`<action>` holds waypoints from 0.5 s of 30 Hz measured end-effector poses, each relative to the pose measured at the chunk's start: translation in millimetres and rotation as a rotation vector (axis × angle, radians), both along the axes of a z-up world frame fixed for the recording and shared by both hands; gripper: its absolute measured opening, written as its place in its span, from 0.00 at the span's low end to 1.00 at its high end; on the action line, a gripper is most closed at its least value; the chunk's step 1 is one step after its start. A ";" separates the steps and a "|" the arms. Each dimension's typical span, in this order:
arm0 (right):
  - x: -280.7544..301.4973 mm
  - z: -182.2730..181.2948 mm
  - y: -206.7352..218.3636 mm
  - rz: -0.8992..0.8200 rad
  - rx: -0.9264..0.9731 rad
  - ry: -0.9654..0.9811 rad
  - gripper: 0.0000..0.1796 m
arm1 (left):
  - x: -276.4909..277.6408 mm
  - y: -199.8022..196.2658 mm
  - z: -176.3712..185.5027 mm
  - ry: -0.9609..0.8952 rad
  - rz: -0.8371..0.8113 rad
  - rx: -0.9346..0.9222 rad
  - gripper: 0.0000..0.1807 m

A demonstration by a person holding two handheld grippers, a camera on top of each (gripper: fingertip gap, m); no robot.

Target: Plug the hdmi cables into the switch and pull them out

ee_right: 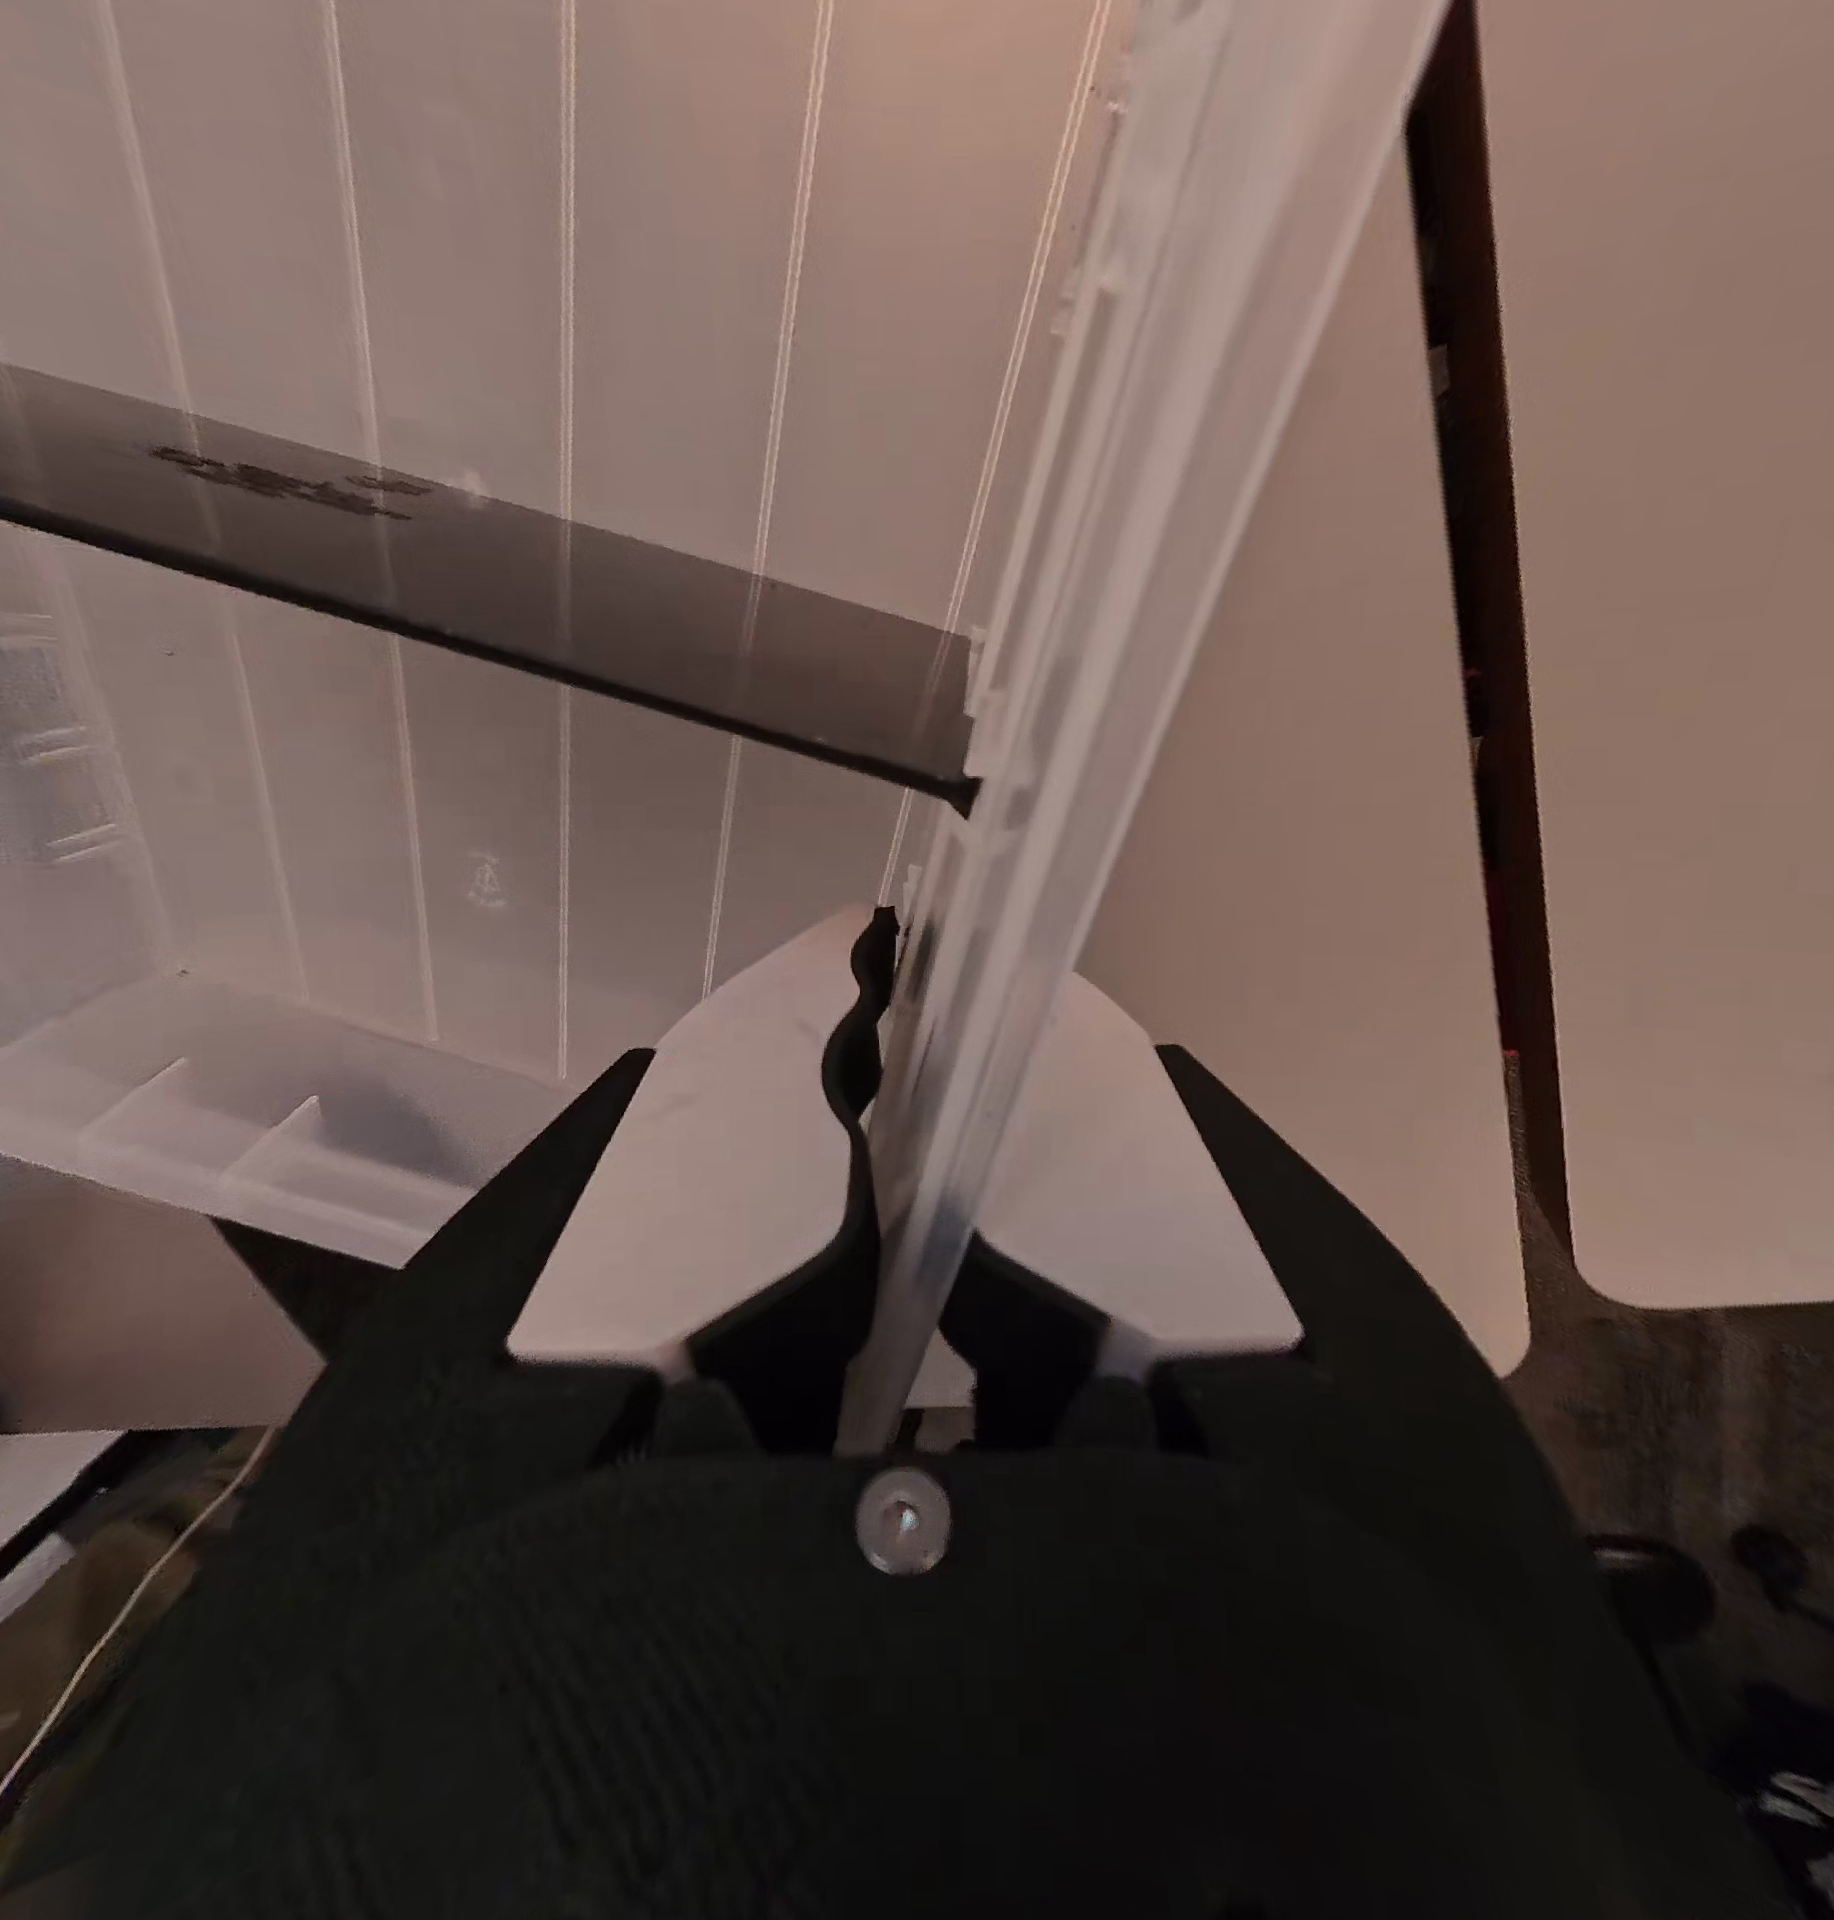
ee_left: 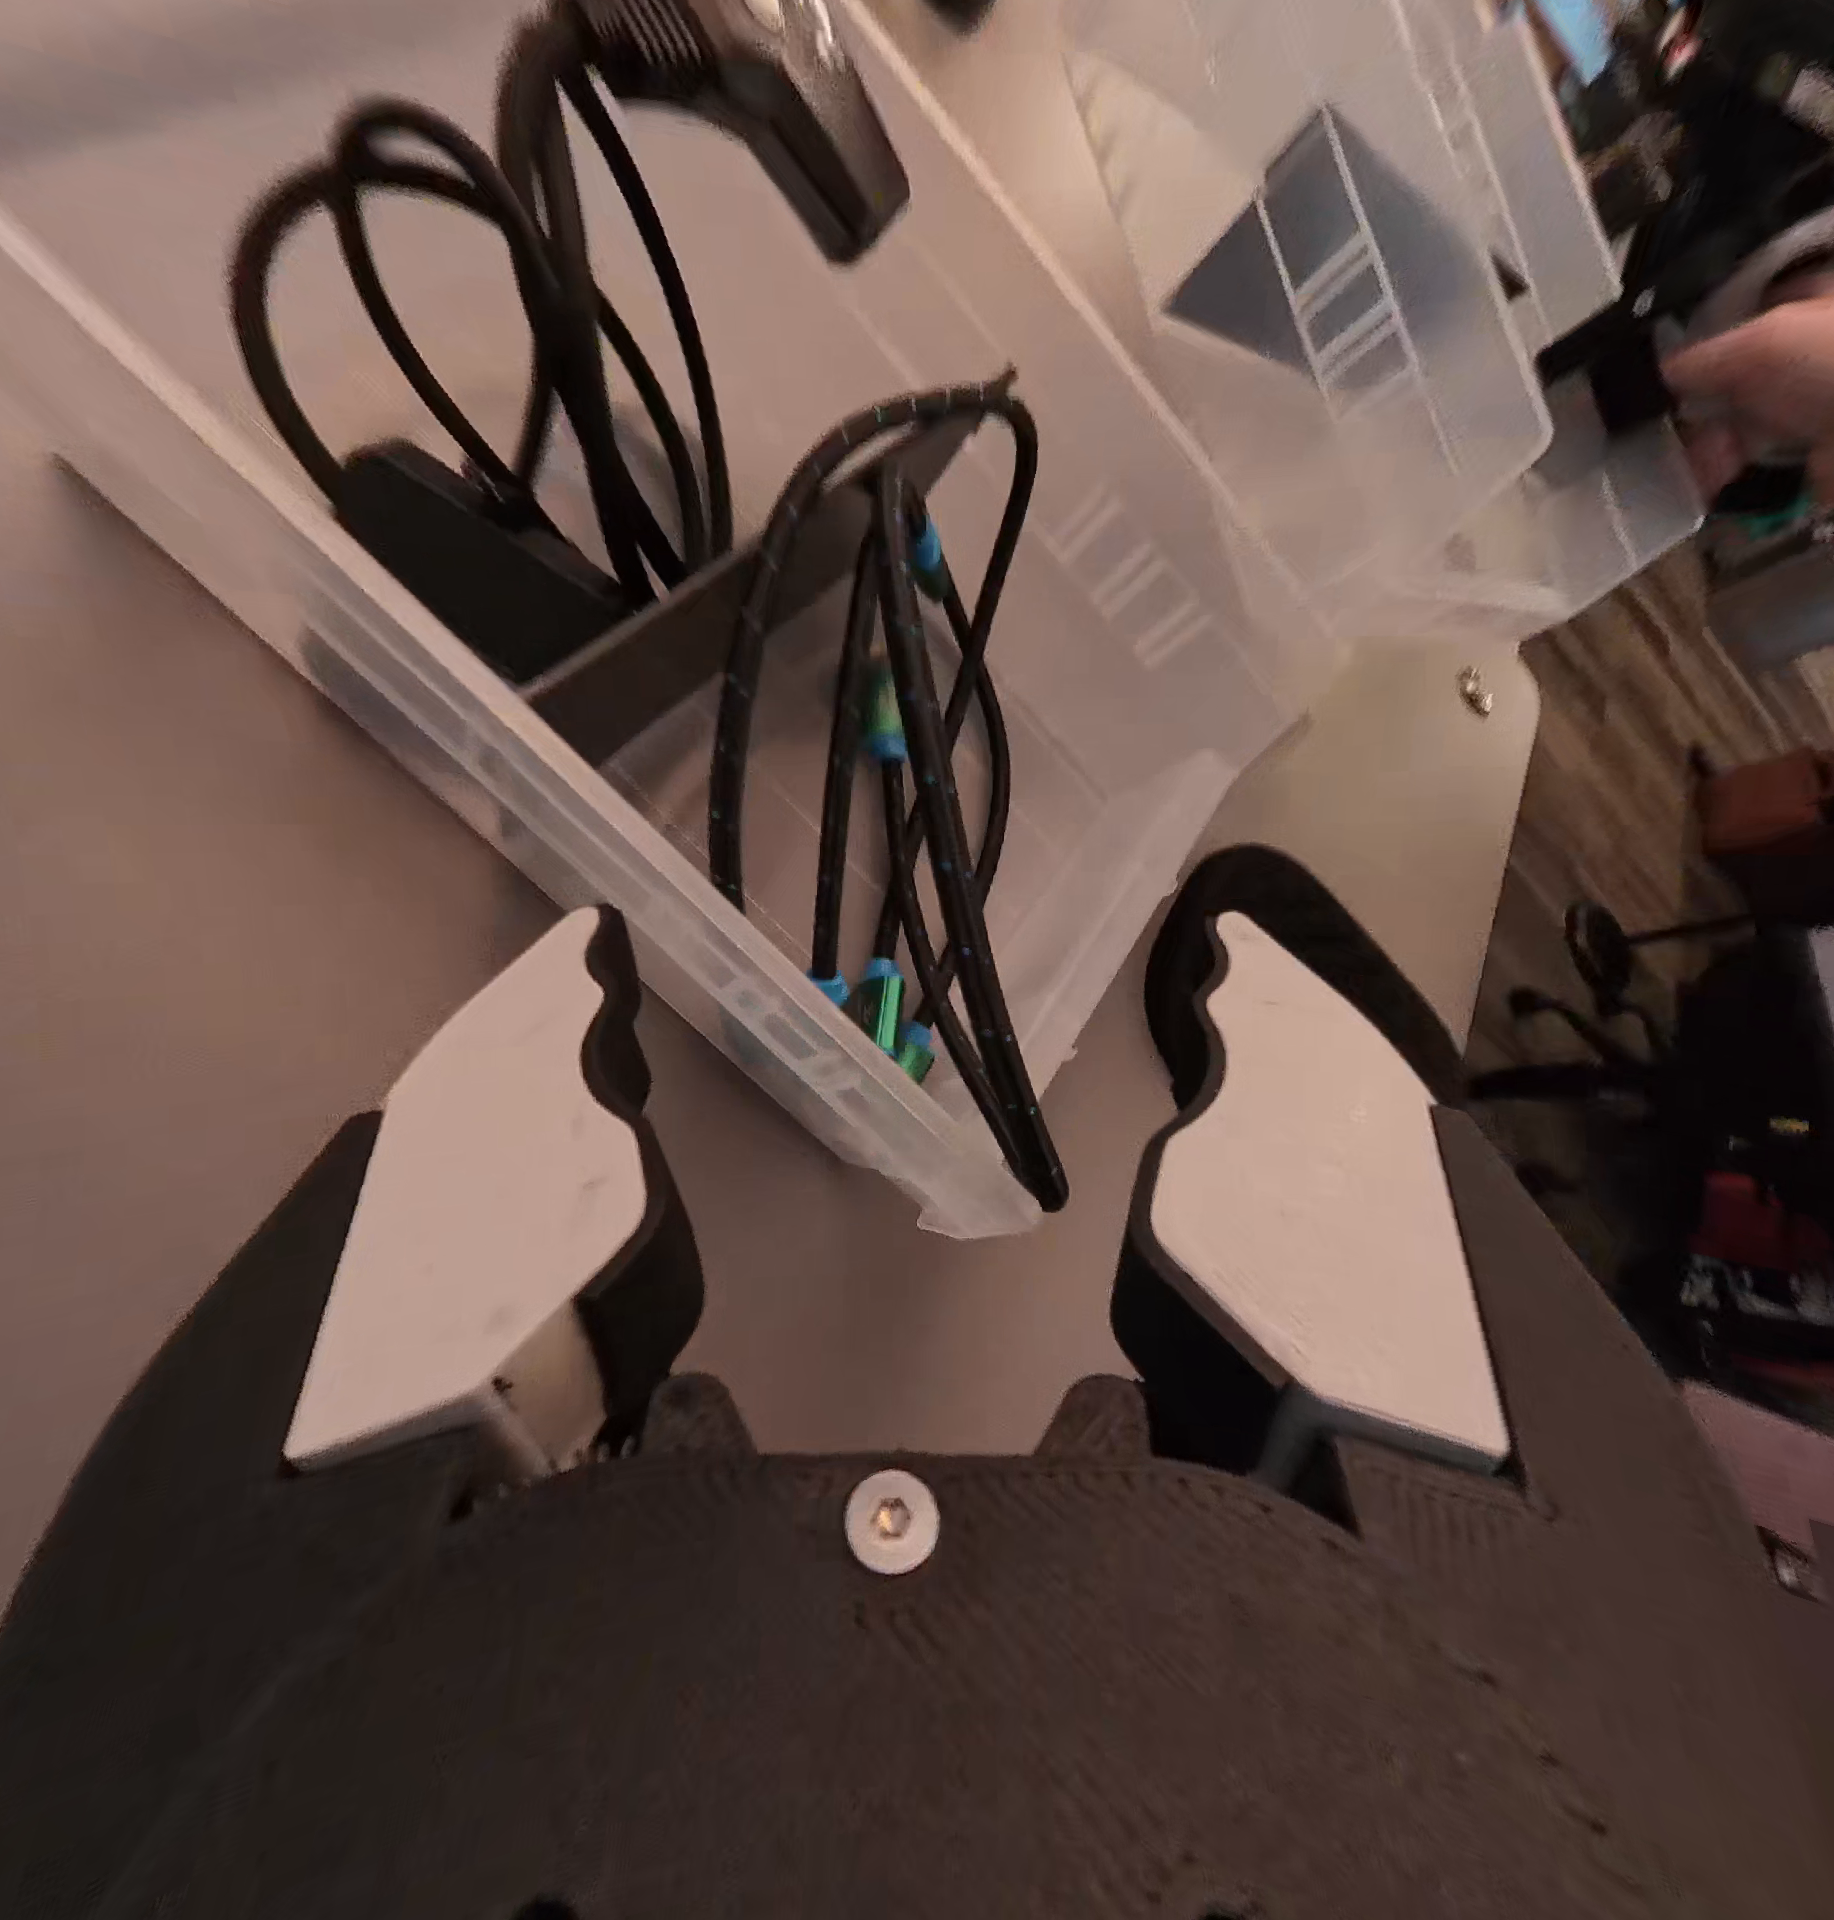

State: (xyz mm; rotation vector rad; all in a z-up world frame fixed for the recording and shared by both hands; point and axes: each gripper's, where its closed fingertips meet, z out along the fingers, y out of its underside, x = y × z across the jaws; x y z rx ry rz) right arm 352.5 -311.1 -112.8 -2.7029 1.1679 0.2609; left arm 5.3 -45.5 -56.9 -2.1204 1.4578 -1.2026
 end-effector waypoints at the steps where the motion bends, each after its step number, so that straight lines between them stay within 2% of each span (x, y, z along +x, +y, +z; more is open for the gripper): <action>1: -0.5 -6.0 1.4 0.015 -0.013 0.001 0.02 | 1.4 -2.9 -6.3 0.025 -0.012 0.008 0.56; 9: -5.3 -33.0 23.3 0.144 -0.093 -0.020 0.02 | -6.6 2.0 -59.5 0.304 -0.076 0.222 0.53; 12: -9.1 -35.8 33.3 0.176 -0.090 -0.025 0.02 | -8.9 3.4 -60.2 0.320 -0.090 0.228 0.41; 15: -13.8 -35.7 39.8 0.206 -0.091 -0.027 0.02 | -17.8 29.5 -58.0 0.343 -0.047 0.314 0.23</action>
